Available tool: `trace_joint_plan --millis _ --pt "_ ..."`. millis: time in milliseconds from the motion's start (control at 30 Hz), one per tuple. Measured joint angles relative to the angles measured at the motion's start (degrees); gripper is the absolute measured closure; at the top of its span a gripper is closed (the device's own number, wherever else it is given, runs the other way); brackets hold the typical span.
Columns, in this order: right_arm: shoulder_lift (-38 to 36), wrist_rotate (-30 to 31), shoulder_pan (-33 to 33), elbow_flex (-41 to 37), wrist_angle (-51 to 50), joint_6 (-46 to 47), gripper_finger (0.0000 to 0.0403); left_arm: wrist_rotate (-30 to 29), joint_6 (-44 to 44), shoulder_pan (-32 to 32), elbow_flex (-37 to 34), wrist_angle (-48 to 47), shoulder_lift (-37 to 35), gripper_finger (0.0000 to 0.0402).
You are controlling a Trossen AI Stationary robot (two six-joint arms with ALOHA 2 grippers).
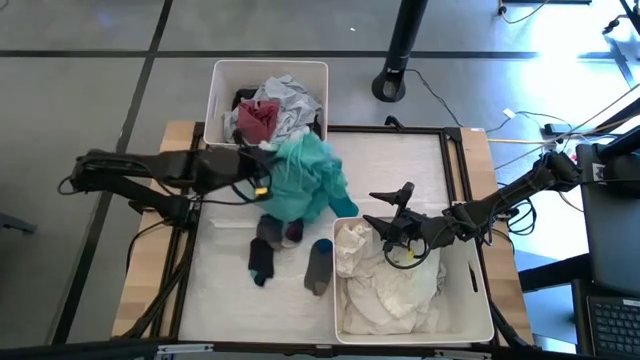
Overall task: Sort clothes
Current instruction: Put the green shorts into the top white laundry organizer
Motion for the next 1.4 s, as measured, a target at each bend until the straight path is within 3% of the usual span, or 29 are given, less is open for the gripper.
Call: trace_joint_plan --millis 267,567,700,1000,1400 --pt "0.00 0.04 0.00 0.00 0.01 -0.02 0.0093 -5.84 14.29 2.84 9.82 3.69 -0.32 0.0379" --pt "0.00 0.06 0.00 0.00 0.02 -0.07 0.0093 -7.12 36.01 13.11 14.79 23.68 -0.32 0.0378" --pt "0.00 0.08 0.00 0.00 0.02 -0.07 0.0093 -4.31 41.29 18.87 15.05 29.90 -0.35 0.0379" --pt "0.00 0.18 0.00 0.00 0.24 -0.20 0.0093 3.62 34.17 36.45 13.68 28.39 4.26 0.0377" --pt "0.00 0.17 0.00 0.00 0.28 -0.17 0.0093 6.69 11.78 46.84 6.99 1.98 18.56 0.0340"
